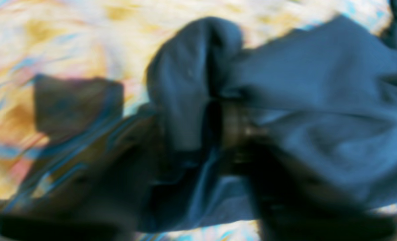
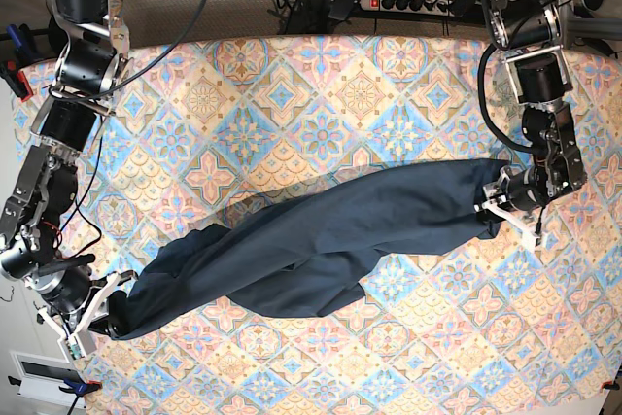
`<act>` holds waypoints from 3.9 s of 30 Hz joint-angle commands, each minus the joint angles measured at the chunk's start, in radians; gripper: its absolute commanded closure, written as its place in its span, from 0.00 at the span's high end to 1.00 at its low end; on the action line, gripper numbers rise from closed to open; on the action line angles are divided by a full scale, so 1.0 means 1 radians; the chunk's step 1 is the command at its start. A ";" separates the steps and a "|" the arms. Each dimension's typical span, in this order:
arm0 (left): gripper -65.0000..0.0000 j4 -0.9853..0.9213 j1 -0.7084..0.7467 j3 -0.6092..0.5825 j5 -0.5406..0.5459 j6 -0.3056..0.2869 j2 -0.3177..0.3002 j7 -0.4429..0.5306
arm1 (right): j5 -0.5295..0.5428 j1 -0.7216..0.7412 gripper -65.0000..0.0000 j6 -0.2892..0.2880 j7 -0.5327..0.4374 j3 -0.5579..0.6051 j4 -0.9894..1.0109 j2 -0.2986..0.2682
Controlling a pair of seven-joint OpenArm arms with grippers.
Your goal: Layout the t-shirt on the table in an organized manner, then fold the t-shirt properly
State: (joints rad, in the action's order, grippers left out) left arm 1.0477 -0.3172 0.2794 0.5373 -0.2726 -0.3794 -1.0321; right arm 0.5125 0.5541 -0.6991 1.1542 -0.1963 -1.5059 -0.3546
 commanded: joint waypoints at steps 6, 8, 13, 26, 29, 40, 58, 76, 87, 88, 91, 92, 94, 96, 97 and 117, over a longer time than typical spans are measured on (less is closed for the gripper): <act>0.00 0.076 -0.233 0.232 0.004 0.049 0.004 0.135 | 0.019 0.030 0.02 0.001 -0.027 -0.002 -0.020 -0.016; 0.00 0.075 -0.326 0.274 -0.006 0.049 0.004 0.140 | 0.019 0.027 0.02 0.001 -0.027 -0.002 -0.020 -0.016; 0.04 -0.073 -0.512 0.226 -0.024 0.092 0.004 0.164 | 0.019 -0.044 0.02 0.001 -0.030 -0.005 -0.063 -0.016; 0.40 -0.525 -0.526 -0.289 -0.122 0.249 0.033 0.662 | 0.019 -0.062 0.02 0.001 -0.030 -0.004 -0.103 -0.016; 0.39 -0.521 -0.511 -0.315 -0.105 0.244 0.035 0.592 | 0.019 -0.062 0.02 0.001 -0.030 -0.004 -0.101 -0.014; 0.40 -0.020 -0.219 -0.309 0.073 0.244 -0.022 0.109 | 0.019 -0.082 0.02 0.001 -0.030 0.008 -0.103 -0.013; 0.40 -0.116 -0.145 -0.190 0.074 0.247 0.064 0.175 | 0.019 -0.082 0.02 0.001 -0.030 0.008 -0.141 -0.013; 0.00 -0.175 -0.198 -0.185 0.082 0.198 0.175 0.246 | 0.071 -0.088 0.02 0.001 -0.027 0.002 -0.226 -0.014; 0.00 0.059 -0.193 -0.119 0.332 0.192 0.021 0.054 | 0.076 -0.153 0.02 0.001 -0.026 -0.068 -0.229 -0.021; 0.00 0.064 -0.184 -0.093 0.390 0.190 -0.011 0.019 | 0.076 -0.154 0.02 0.001 -0.026 -0.071 -0.230 -0.027; 0.00 0.104 -0.142 -0.024 0.574 0.190 -0.115 -0.064 | 0.076 -0.188 0.02 0.001 -0.026 -0.071 -0.239 -0.059; 0.00 0.119 -0.116 -0.004 0.636 0.190 -0.161 -0.086 | 0.076 -0.202 0.01 0.001 -0.026 -0.071 -0.253 -0.070; 0.00 0.159 -0.053 0.036 0.742 0.190 -0.247 -0.100 | 0.076 -0.233 0.01 0.001 -0.026 -0.071 -0.290 -0.087; 0.00 0.208 0.022 0.071 0.826 0.189 -0.304 -0.115 | 0.077 -0.265 0.02 0.001 -0.026 -0.071 -0.328 -0.100; 0.00 0.233 0.060 0.090 0.861 0.189 -0.335 -0.130 | 0.084 -0.291 0.02 0.001 -0.026 -0.071 -0.355 -0.106; 0.00 0.480 0.771 0.275 0.752 0.189 -0.343 -0.156 | 0.375 -0.895 0.02 0.001 0.132 -0.067 -0.447 -0.212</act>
State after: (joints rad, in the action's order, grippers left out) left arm 1.5127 0.4534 0.5400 1.2766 -0.0799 -0.6930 -1.1984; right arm 0.8806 -0.3416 -0.6987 1.2919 -0.2520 -1.9381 -0.5449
